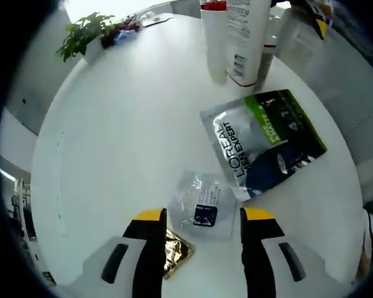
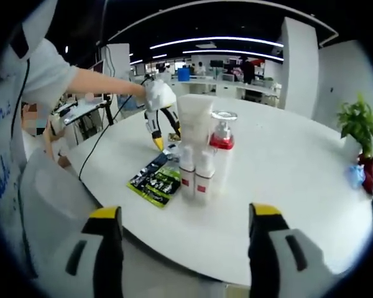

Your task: Arrange the skincare products in the storage area until every visible bottle or jar stands upright without overlapping.

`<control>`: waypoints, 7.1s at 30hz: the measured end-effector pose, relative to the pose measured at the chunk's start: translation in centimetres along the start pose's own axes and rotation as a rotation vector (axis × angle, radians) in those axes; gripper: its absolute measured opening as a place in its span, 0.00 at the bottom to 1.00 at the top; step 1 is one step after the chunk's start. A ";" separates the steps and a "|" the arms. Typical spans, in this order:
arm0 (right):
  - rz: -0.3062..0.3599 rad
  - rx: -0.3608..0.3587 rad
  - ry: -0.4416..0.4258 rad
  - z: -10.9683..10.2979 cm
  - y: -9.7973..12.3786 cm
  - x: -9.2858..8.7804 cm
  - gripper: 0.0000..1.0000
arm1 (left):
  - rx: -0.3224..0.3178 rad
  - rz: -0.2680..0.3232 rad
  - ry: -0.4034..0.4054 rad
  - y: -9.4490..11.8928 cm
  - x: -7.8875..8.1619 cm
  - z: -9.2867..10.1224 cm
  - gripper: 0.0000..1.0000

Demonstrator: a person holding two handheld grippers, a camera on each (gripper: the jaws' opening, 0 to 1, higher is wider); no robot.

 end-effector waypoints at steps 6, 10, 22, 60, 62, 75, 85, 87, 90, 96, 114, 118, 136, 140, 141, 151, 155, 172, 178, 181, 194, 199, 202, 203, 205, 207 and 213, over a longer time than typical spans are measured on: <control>-0.006 0.001 0.000 0.0 0.0 -0.1 0.84 | -0.041 -0.012 -0.022 -0.2 0.4 0.1 0.44; -0.008 -0.002 -0.001 0.0 -0.1 -0.1 0.84 | -0.084 -0.019 -0.025 -0.3 0.6 0.4 0.40; -0.010 -0.006 0.000 0.0 -0.1 -0.2 0.84 | -0.084 -0.036 -0.002 0.1 1.1 1.5 0.36; 0.048 0.041 0.013 -0.2 0.2 0.4 1.00 | -0.014 -0.103 0.186 2.3 -1.3 6.5 0.36; 0.048 0.039 0.018 -0.2 0.2 0.4 1.00 | -0.014 -0.096 0.202 2.4 -1.5 6.6 0.36; 0.072 0.016 0.034 0.0 0.4 0.6 1.00 | 0.013 -0.082 0.269 2.6 -0.9 9.6 0.36; 0.091 0.035 0.017 -0.3 0.6 0.8 1.00 | 0.035 -0.076 0.332 2.6 -0.5 12.0 0.36; 0.099 0.037 0.012 -0.3 0.6 0.9 1.00 | 0.040 -0.079 0.343 2.7 -0.4 12.3 0.36; 0.106 0.039 0.007 -0.3 0.7 0.9 1.00 | 0.042 -0.073 0.358 2.5 -0.2 13.0 0.36; 0.108 0.037 0.018 -0.3 0.7 0.9 1.00 | 0.037 -0.077 0.370 1.9 0.2 14.0 0.36; 0.099 0.048 0.041 -0.4 0.6 0.8 1.00 | 0.041 -0.070 0.395 1.4 1.7 14.7 0.36; 0.102 0.051 0.040 -0.4 0.6 0.8 1.00 | 0.039 -0.079 0.406 1.1 1.2 15.1 0.36; 0.094 0.052 0.058 -0.5 0.5 0.8 1.00 | 0.069 -0.065 0.420 0.7 1.5 15.3 0.37; 0.092 0.054 0.058 -0.5 0.5 0.8 1.00 | 0.077 -0.069 0.411 0.7 1.5 15.3 0.37; 0.091 0.053 0.058 -0.5 0.5 0.8 1.00 | 0.078 -0.069 0.408 0.7 1.5 15.3 0.37; 0.087 0.056 0.060 -0.6 0.5 0.7 1.00 | 0.109 -0.064 0.415 0.8 1.4 15.2 0.40; 0.084 0.057 0.059 -0.6 0.5 0.7 1.00 | 0.124 -0.068 0.407 0.8 1.4 15.1 0.43; 0.094 0.058 0.065 -0.7 0.5 0.7 1.00 | 0.206 -0.103 0.435 1.7 1.1 16.0 0.54; 0.103 0.056 0.066 -0.7 0.6 0.8 1.00 | 0.285 -0.077 0.487 3.0 1.6 16.5 0.57; 0.107 0.055 0.064 -0.6 0.6 0.8 1.00 | 0.327 -0.060 0.503 3.5 1.8 16.8 0.61; 0.114 0.058 0.064 -0.7 0.7 0.8 1.00 | 0.477 0.055 0.542 6.1 3.6 17.9 0.70; 0.119 0.056 0.056 -0.6 0.7 0.9 1.00 | 0.534 0.083 0.576 6.8 4.1 18.5 0.73; 0.122 0.055 0.056 -0.5 0.7 0.9 1.00 | 0.557 0.101 0.588 7.2 4.3 18.8 0.76; 0.121 0.057 0.057 -0.5 0.7 0.9 1.00 | 0.560 0.107 0.591 7.4 4.4 19.0 0.76; 0.123 0.061 0.066 -0.6 0.7 0.9 1.00 | 0.577 0.118 0.598 7.6 4.6 19.2 0.80; 0.120 0.058 0.073 -0.5 0.7 0.9 1.00 | 0.598 0.120 0.612 7.9 4.7 19.4 0.85; 0.146 0.062 0.064 -0.3 0.9 1.1 1.00 | 0.623 0.175 0.656 7.9 5.3 20.2 0.88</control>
Point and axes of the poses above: the point that each gripper's makers call its tool centre point, and the gripper's own axes: y roughly backward along the fingers, z roughly to its right, x roughly out of its top, the point moved 6 cm from there along y, roughly backward along the fingers, and after that the axes turned 2 degrees about -y, right-handed, at the moved point
